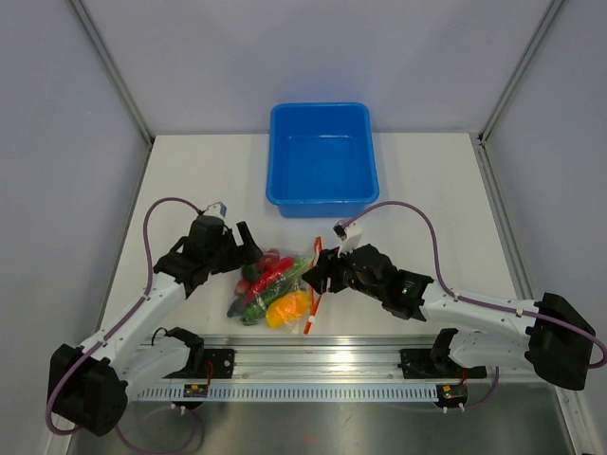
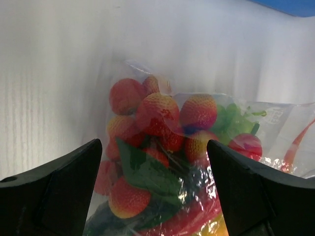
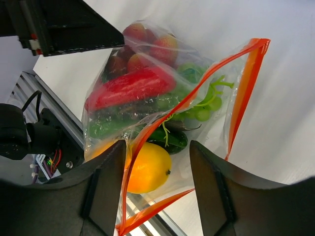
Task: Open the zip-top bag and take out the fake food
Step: Adjust the zipper food storage bag at the center of the board.
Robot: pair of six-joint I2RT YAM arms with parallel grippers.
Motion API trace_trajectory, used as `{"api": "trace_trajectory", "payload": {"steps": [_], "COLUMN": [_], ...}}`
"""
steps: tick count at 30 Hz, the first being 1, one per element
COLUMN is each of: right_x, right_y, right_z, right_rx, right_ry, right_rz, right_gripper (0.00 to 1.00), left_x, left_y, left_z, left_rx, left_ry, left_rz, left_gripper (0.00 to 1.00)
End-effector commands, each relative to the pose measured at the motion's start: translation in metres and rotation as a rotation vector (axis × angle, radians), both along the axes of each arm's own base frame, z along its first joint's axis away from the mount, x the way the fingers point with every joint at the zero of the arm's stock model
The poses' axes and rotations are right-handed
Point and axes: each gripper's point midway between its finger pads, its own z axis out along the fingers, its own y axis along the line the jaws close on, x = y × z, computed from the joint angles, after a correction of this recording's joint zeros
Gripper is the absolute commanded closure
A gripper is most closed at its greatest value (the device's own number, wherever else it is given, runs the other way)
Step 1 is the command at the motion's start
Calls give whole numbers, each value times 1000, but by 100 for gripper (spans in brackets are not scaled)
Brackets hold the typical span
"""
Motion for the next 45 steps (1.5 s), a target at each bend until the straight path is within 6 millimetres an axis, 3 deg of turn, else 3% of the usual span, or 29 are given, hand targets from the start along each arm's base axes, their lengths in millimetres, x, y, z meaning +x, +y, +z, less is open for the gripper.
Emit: {"api": "trace_trajectory", "payload": {"steps": [1,8,15,16,19,26,27,30,35,37,38,39,42,45], "right_x": [0,0,0,1,2,8,9,9,15,17,20,20,17,11], "right_y": [14,19,21,21,23,44,48,62,83,89,94,98,108,106], "right_z": [25,19,14,13,9,6,-4,-9,-3,-7,0,-7,-9,-12], "right_rx": [80,66,52,48,34,35,17,14,26,6,10,-6,13,27], "right_ry": [-31,-12,-1,2,4,23,43,70,70,73,62,74,72,75], "right_rz": [33,43,44,43,46,70,77,112,143,155,165,179,224,243], "right_gripper": [40,54,65,68,74,88,89,94,94,94,93,92,58,45], "left_x": [9,9,11,11,12,26,28,37,55,59,64,66,70,74], "left_y": [-20,-25,-24,-23,-19,-1,0,11,27,29,31,33,34,35], "left_z": [2,-5,-2,-1,0,18,21,48,93,95,92,88,72,61], "left_rx": [-91,-117,-124,-120,-107,-48,-44,-3,38,54,68,78,94,103], "left_ry": [-19,-7,-18,-22,-25,-46,-44,-76,-157,-150,-137,-125,-104,-109], "left_rz": [-71,-91,-88,-82,-66,24,30,86,180,188,196,203,207,213], "left_gripper": [13,38,79,91,100,100,100,100,100,100,100,100,100,100]}}
